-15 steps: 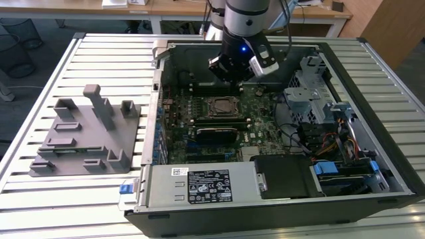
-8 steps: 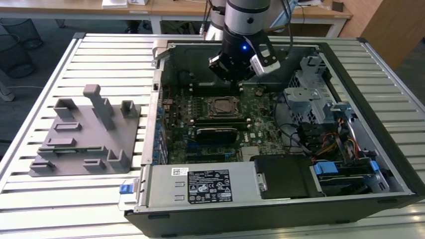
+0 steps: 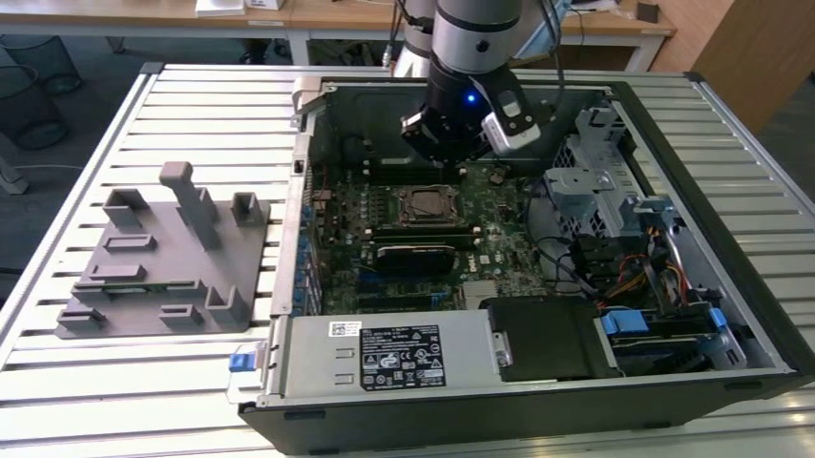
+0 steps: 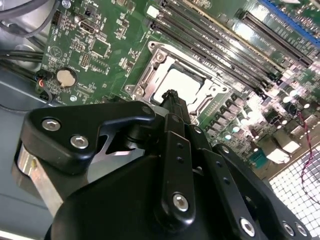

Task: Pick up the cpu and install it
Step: 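Install the second cpu locking lever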

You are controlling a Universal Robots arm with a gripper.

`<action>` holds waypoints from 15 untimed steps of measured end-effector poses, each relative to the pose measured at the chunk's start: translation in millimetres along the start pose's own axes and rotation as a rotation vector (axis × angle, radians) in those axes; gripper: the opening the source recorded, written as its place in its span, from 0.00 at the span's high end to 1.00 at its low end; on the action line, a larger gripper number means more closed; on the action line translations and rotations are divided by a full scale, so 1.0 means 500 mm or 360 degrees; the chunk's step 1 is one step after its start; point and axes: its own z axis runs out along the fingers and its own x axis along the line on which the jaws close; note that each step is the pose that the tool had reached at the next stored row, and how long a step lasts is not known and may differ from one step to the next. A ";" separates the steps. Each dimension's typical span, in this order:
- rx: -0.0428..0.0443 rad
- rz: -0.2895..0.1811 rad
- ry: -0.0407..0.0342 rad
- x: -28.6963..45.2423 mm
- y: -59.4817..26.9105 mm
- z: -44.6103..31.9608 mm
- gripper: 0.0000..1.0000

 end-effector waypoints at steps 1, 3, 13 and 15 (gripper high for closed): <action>0.0000 0.0000 0.0000 0.000 -0.001 0.000 0.89; 0.0000 0.0000 0.0000 0.000 -0.001 -0.003 0.89; 0.0000 0.0000 0.0000 0.000 -0.021 -0.008 0.89; 0.0000 0.0000 0.0002 0.000 -0.033 -0.009 0.89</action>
